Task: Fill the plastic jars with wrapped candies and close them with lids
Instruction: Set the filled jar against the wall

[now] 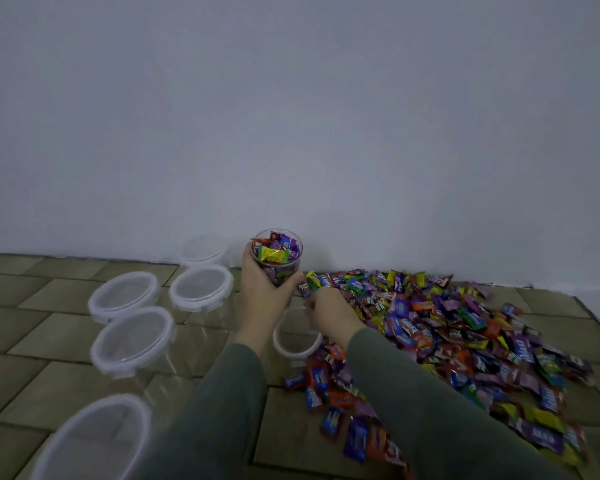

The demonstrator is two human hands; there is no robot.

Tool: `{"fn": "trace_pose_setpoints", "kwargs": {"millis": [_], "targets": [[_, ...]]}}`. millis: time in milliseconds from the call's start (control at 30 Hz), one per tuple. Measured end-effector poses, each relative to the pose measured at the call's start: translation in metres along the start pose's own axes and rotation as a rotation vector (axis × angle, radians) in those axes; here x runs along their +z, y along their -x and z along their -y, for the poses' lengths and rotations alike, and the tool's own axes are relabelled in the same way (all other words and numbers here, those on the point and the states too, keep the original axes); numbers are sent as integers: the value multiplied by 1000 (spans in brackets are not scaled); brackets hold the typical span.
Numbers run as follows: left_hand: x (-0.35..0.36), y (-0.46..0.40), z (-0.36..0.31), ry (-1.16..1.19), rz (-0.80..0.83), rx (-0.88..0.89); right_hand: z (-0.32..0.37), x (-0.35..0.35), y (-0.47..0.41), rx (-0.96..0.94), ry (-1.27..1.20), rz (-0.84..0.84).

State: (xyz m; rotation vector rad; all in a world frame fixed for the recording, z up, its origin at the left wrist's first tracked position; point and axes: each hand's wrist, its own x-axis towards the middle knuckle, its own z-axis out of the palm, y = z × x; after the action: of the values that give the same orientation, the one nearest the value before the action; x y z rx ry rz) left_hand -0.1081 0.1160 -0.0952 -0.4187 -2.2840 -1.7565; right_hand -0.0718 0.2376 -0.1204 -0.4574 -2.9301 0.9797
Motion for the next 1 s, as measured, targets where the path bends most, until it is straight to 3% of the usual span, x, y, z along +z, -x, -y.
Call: {"fn": "trace_pose_setpoints", "kwargs": {"millis": [233, 767, 1000], "targets": [[17, -35, 19, 49, -59, -47, 7, 37, -33, 18, -48, 73], [20, -46, 40, 118, -76, -165, -25, 53, -46, -47, 40, -52], [13, -19, 28, -75, -48, -194, -18, 40, -32, -81, 27, -80]]}}
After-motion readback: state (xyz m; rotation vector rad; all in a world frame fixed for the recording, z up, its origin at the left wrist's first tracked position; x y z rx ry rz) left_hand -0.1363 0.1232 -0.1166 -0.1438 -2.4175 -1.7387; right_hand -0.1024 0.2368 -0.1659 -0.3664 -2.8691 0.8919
